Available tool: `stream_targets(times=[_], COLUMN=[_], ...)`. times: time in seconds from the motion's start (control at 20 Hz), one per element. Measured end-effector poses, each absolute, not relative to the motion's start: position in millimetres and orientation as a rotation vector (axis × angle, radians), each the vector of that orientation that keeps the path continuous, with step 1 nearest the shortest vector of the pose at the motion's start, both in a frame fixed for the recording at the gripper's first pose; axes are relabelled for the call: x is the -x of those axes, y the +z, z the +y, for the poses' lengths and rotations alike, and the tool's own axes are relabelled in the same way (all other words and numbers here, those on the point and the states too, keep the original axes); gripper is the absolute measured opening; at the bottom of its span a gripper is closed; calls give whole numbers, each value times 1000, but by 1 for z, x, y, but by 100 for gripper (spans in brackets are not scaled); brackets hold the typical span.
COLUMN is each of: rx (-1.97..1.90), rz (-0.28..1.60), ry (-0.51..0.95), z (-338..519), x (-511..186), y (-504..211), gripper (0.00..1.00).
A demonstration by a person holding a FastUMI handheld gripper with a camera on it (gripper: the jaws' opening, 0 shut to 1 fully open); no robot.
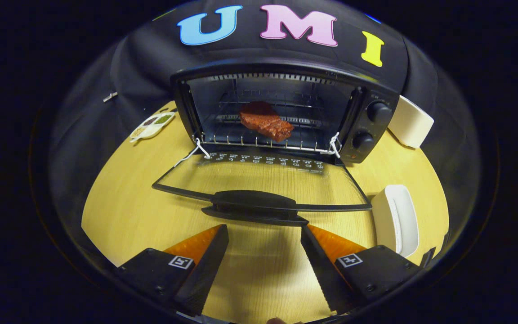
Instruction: Open the toaster oven, put the food inside, and close the toaster oven door.
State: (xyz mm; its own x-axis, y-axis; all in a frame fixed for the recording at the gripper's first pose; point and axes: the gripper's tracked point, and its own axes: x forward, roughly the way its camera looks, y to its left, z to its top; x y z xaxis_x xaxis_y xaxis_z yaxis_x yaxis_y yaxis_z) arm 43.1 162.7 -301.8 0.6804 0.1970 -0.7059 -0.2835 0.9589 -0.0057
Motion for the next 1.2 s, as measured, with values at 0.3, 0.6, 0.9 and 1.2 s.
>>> stream_targets(times=[0.3,0.6,0.9,1.2], rx=[81,27,53,35], rz=[626,415,221,122], ry=[297,306,308,232], z=[169,165,126,62], x=[-91,-128,-112,-80], y=[-233,-142,-52,4], gripper=[100,100,100,99])
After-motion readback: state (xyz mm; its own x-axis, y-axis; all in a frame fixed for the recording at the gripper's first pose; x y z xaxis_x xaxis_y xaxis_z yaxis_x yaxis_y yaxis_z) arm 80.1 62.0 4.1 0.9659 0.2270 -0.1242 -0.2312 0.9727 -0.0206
